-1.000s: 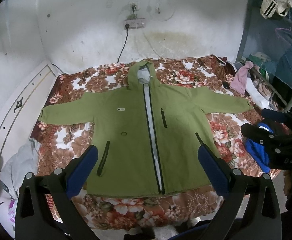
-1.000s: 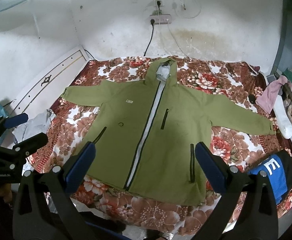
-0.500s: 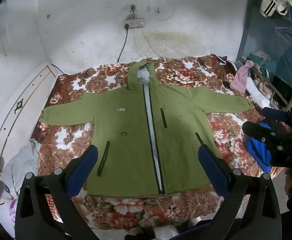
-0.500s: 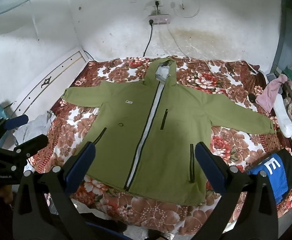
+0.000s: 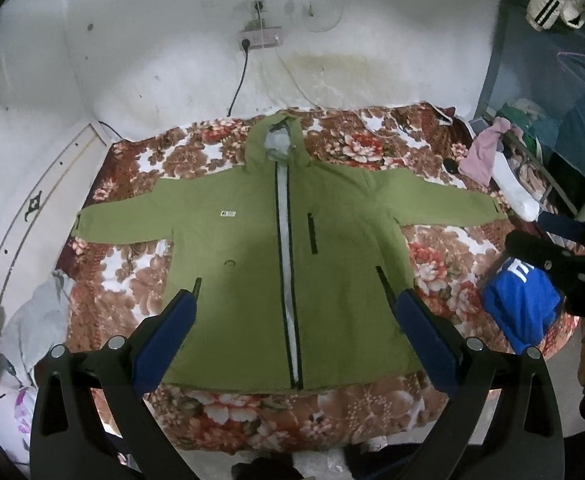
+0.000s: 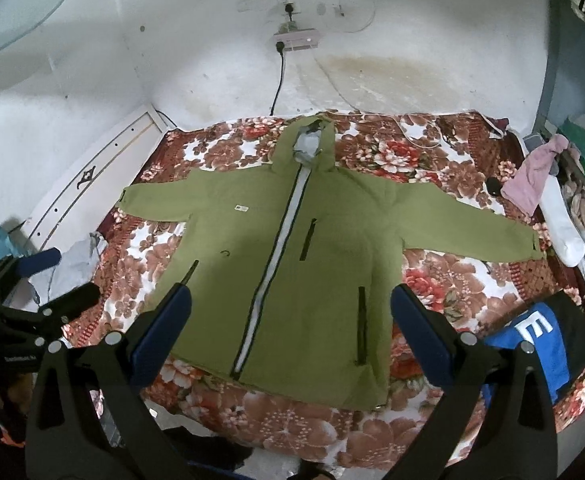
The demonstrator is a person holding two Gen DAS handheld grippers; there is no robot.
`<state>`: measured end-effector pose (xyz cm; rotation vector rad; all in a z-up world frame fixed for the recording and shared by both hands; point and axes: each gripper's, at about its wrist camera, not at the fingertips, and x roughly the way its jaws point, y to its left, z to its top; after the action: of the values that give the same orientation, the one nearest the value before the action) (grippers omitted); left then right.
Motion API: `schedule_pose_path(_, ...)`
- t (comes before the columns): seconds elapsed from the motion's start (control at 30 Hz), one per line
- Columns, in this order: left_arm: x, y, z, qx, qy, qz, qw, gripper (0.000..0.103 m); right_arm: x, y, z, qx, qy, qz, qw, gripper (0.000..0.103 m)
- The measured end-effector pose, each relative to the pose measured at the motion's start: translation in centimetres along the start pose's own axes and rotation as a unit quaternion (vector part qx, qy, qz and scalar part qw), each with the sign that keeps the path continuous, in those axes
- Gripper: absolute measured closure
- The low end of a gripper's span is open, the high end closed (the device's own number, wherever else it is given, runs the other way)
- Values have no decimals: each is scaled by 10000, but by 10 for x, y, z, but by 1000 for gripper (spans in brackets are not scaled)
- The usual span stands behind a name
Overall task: Fold large clothes
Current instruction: 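Move both tools toward the jacket's hood and grasp it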
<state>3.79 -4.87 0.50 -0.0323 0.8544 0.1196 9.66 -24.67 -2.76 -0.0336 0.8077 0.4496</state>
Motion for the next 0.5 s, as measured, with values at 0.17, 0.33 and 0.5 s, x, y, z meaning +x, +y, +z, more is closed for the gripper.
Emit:
schedule_pose_path(0.17, 11, -10, 19, -76, 116, 19, 9999, 5, 14, -22, 14, 101, 143, -47, 9998, 5)
schedule_pose_path(0.33, 37, 4, 41, -3, 243, -39, 9997, 5, 44, -29, 31, 290, 190, -136, 9993, 5)
schedule_pose_path(0.5, 80, 42, 70, 46, 285, -524, 9982, 5, 80, -17, 56, 475, 127, -314, 9983, 5)
